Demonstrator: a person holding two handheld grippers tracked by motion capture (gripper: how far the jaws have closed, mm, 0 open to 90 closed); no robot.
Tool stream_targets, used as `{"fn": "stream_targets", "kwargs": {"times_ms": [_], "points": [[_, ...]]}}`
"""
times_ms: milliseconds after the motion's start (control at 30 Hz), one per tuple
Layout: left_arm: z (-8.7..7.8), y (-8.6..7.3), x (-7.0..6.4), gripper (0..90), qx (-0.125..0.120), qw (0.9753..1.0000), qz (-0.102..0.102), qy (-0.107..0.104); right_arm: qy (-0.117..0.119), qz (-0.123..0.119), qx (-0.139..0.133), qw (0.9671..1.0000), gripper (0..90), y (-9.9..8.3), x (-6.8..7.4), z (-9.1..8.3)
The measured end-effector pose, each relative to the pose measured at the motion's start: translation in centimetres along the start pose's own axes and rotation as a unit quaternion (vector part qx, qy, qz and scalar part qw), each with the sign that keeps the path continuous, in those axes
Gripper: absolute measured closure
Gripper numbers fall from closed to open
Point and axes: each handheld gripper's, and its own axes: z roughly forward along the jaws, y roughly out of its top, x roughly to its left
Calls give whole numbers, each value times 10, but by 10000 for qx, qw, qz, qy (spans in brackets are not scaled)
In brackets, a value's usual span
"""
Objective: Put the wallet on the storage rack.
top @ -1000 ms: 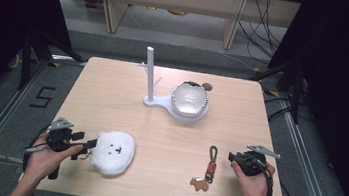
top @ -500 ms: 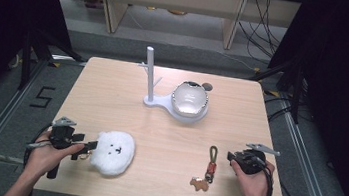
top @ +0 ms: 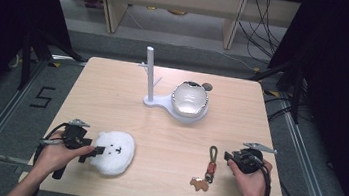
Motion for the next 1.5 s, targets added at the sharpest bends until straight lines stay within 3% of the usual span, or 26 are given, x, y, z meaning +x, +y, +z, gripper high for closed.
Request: {"fn": "stream_targets", "kwargs": {"times_ms": [67, 133, 200, 233, 333, 400, 467, 633, 767, 800, 933, 967, 1000, 1200, 1233, 1333, 1400, 1500], "points": [[2, 2, -1, 350, 200, 9998, 30, 51, -20, -123, -72, 9999, 584, -1, -2, 3], [4, 4, -3, 356, 433, 9990, -9, 56, 15, 45, -24, 10000, 583, -1, 0, 2], [6, 6, -4, 358, 530, 9986, -64, 63, 35, -94, -68, 9999, 581, -2, -2, 2], [6, 6, -4, 360, 530, 9986, -64, 63, 101, 66, 19, 9999, 580, -1, 0, 0], [9, 7, -5, 368, 639, 9978, -124, 82, 69, 20, 31, 10000, 579, -1, 0, 0], [11, 7, -7, 385, 656, 9975, -233, 96, 110, 7, 20, 9999, 577, -2, -1, 1], [13, 7, -5, 405, 733, 9972, -141, 108, 169, -47, -44, 9998, 576, -3, -2, 3], [17, 5, -5, 447, 707, 9971, -272, 116, 124, 7, -4, 9999, 575, -2, -1, 3], [17, 1, -6, 543, 607, 9975, -347, 89, 152, -44, -52, 9999, 573, -3, -2, 4], [16, 1, -6, 573, 591, 9977, -331, 74, 63, -8, 52, 10000, 574, -2, 0, 2], [15, 0, -7, 698, 538, 9985, 44, -33, 94, 7, 43, 9999, 572, -2, 1, 2], [15, 0, -7, 720, 538, 9985, 44, -33, 94, 7, 42, 9999, 572, -3, 0, 2], [15, 0, -9, 739, 502, 9985, 205, -24, 87, -11, 16, 10000, 572, -3, 0, 3], [12, 2, -13, 782, 477, 9976, 503, -43, 62, -131, 26, 9999, 571, -3, -2, 3], [11, 2, -14, 788, 426, 9973, 592, -51, 149, 10, 42, 9999, 570, -2, 0, 2], [3, 1, -19, 794, 77, 9966, 809, -131, 153, 11, 29, 9999, 571, -1, 2, 2], [0, 1, -20, 795, -22, 9961, 868, -173, 161, -51, -51, 9998, 571, -1, 2, 4], [-9, 1, -27, 796, -365, 9924, 1122, -345, 245, -7, 17, 9997, 571, 2, 8, 1]]}}
